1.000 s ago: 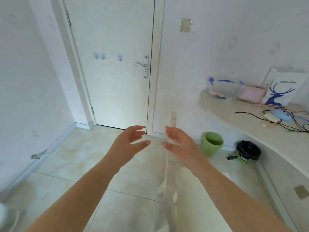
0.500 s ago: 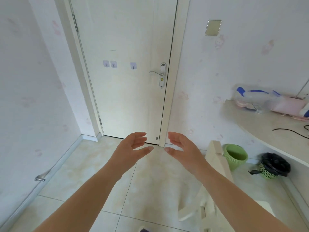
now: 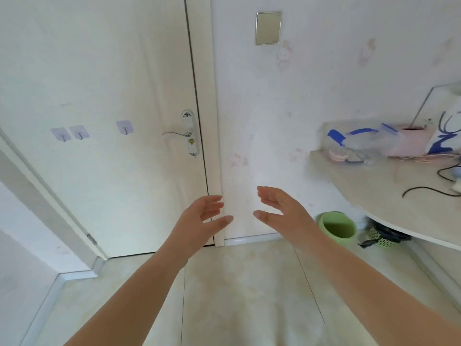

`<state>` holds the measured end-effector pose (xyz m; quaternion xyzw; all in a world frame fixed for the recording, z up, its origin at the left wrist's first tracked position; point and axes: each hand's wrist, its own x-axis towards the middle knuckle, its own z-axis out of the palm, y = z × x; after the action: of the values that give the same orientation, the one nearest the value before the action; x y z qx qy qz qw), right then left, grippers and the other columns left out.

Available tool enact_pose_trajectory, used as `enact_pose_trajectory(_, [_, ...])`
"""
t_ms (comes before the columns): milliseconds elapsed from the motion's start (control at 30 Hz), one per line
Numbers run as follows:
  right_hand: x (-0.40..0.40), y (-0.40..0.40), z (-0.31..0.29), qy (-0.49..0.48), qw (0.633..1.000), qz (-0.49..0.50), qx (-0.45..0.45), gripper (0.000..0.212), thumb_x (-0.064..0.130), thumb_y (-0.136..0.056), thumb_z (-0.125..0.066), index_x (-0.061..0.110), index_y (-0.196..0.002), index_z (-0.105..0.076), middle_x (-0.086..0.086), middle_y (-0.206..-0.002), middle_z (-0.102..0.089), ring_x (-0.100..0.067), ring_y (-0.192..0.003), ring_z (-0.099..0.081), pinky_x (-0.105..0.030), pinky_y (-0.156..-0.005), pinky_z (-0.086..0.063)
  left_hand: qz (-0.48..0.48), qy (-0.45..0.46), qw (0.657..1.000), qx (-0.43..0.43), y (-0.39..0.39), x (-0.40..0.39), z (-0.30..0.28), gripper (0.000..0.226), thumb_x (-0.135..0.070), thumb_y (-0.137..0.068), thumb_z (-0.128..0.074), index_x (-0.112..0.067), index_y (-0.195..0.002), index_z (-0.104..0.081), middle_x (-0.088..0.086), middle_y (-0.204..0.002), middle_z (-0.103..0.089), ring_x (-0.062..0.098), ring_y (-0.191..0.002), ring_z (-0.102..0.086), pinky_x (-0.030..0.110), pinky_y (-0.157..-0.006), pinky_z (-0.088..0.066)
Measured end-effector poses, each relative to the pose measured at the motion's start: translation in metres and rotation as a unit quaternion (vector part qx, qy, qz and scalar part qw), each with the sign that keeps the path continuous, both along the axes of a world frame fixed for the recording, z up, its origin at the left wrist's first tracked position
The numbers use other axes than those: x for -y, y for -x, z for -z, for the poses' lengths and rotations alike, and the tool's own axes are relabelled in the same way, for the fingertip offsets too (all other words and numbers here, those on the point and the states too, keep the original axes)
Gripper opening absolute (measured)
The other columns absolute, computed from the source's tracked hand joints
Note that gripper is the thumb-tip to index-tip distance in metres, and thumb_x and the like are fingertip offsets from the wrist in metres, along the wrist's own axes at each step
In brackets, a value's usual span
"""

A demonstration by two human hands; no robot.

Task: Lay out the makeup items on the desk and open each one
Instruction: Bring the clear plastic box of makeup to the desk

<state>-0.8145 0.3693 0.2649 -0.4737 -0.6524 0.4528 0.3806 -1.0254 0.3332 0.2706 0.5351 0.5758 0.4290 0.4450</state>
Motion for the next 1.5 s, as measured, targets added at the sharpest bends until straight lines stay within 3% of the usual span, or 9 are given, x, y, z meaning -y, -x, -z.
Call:
enact_pose_trajectory(267, [-0.109, -0.062, 0.016, 0.022, 0.989, 0.144, -0.012, 0.046, 0.023, -0.077, -0.074, 0.051, -0.106, -0.051, 0.026, -0.116, -0.055, 0.009, -0.112, -0.050, -0.023, -0.094, -0.044, 0.126, 0.003, 0.992, 0.012, -0.054, -0.170, 0.005, 0.046, -0.025, -0.074, -0.078, -0.032, -0.115, -0.059, -0.015, -0.110, -0.066, -0.008, -0.101, -0.060, 0.008, -0.078, -0.046])
enact_pose_trajectory(467, [-0.194, -0.101, 0.014, 0.018, 0.965, 0.262, -0.006, 0.046, 0.022, -0.079, -0.072, 0.047, -0.111, -0.050, 0.029, -0.118, -0.055, 0.019, -0.105, -0.049, 0.004, -0.072, -0.038, 0.220, 0.013, 0.974, 0.052, -0.104, -0.303, 0.009, 0.040, -0.019, -0.074, -0.077, -0.034, -0.108, -0.061, -0.012, -0.110, -0.067, 0.000, -0.105, -0.062, 0.023, -0.091, -0.046])
enact_pose_trajectory(667, [-0.258, -0.143, 0.002, 0.026, 0.924, 0.383, 0.005, 0.047, 0.020, -0.081, -0.071, 0.038, -0.119, -0.049, 0.029, -0.116, -0.053, 0.014, -0.109, -0.049, -0.002, -0.075, -0.042, 0.342, 0.043, 0.936, 0.069, -0.168, -0.411, 0.003, 0.041, -0.021, -0.077, -0.075, -0.033, -0.113, -0.059, -0.013, -0.113, -0.064, 0.000, -0.107, -0.060, 0.016, -0.079, -0.046])
enact_pose_trajectory(933, [-0.314, -0.208, 0.012, 0.041, 0.886, 0.461, 0.010, 0.049, 0.020, -0.081, -0.071, 0.035, -0.122, -0.051, 0.025, -0.117, -0.054, 0.010, -0.110, -0.050, -0.003, -0.072, -0.043, 0.403, 0.082, 0.908, 0.080, -0.254, -0.486, 0.017, 0.040, -0.020, -0.079, -0.073, -0.029, -0.114, -0.058, -0.009, -0.116, -0.063, 0.002, -0.106, -0.060, 0.013, -0.074, -0.049])
enact_pose_trajectory(1000, [-0.329, -0.230, 0.016, 0.047, 0.888, 0.458, 0.010, 0.047, 0.022, -0.081, -0.071, 0.039, -0.120, -0.050, 0.027, -0.117, -0.054, 0.012, -0.110, -0.049, -0.002, -0.071, -0.043, 0.396, 0.100, 0.908, 0.091, -0.275, -0.503, 0.024, 0.040, -0.021, -0.079, -0.073, -0.028, -0.115, -0.057, -0.009, -0.118, -0.062, -0.003, -0.103, -0.060, 0.011, -0.069, -0.050])
enact_pose_trajectory(1100, [-0.359, -0.273, 0.021, 0.048, 0.895, 0.443, 0.024, 0.043, 0.025, -0.081, -0.071, 0.050, -0.109, -0.050, 0.030, -0.115, -0.054, 0.015, -0.109, -0.049, -0.002, -0.072, -0.043, 0.346, 0.127, 0.922, 0.119, -0.305, -0.528, 0.038, 0.053, -0.027, -0.073, -0.079, -0.029, -0.120, -0.054, -0.007, -0.126, -0.057, 0.005, -0.113, -0.056, 0.027, -0.093, -0.047])
enact_pose_trajectory(1200, [-0.390, -0.323, 0.024, 0.039, 0.891, 0.450, 0.038, 0.041, 0.025, -0.081, -0.070, 0.045, -0.110, -0.050, 0.028, -0.115, -0.054, 0.006, -0.112, -0.050, -0.015, -0.090, -0.041, 0.257, 0.176, 0.939, 0.142, -0.335, -0.546, 0.052, 0.073, -0.030, -0.065, -0.082, -0.030, -0.128, -0.045, -0.003, -0.132, -0.049, 0.014, -0.123, -0.048, 0.040, -0.107, -0.038])
enact_pose_trajectory(1400, [-0.455, -0.430, 0.039, 0.048, 0.896, 0.414, 0.157, 0.055, 0.034, -0.081, -0.069, 0.034, -0.131, -0.044, 0.018, -0.129, -0.047, 0.000, -0.118, -0.043, -0.021, -0.095, -0.031, 0.129, 0.268, 0.937, 0.183, -0.398, -0.571, 0.079, 0.058, -0.025, -0.080, -0.072, -0.026, -0.129, -0.041, -0.001, -0.120, -0.055, 0.006, -0.101, -0.053, 0.033, -0.097, -0.045])
enact_pose_trajectory(1500, [-0.479, -0.462, 0.042, 0.017, 0.894, 0.402, 0.196, 0.044, 0.028, -0.081, -0.070, 0.033, -0.121, -0.052, 0.019, -0.111, -0.051, 0.006, -0.103, -0.045, -0.006, -0.084, -0.031, 0.065, 0.269, 0.938, 0.209, -0.411, -0.579, 0.084, 0.056, -0.020, -0.077, -0.075, -0.026, -0.122, -0.041, -0.003, -0.106, -0.058, 0.002, -0.092, -0.058, 0.030, -0.088, -0.048])
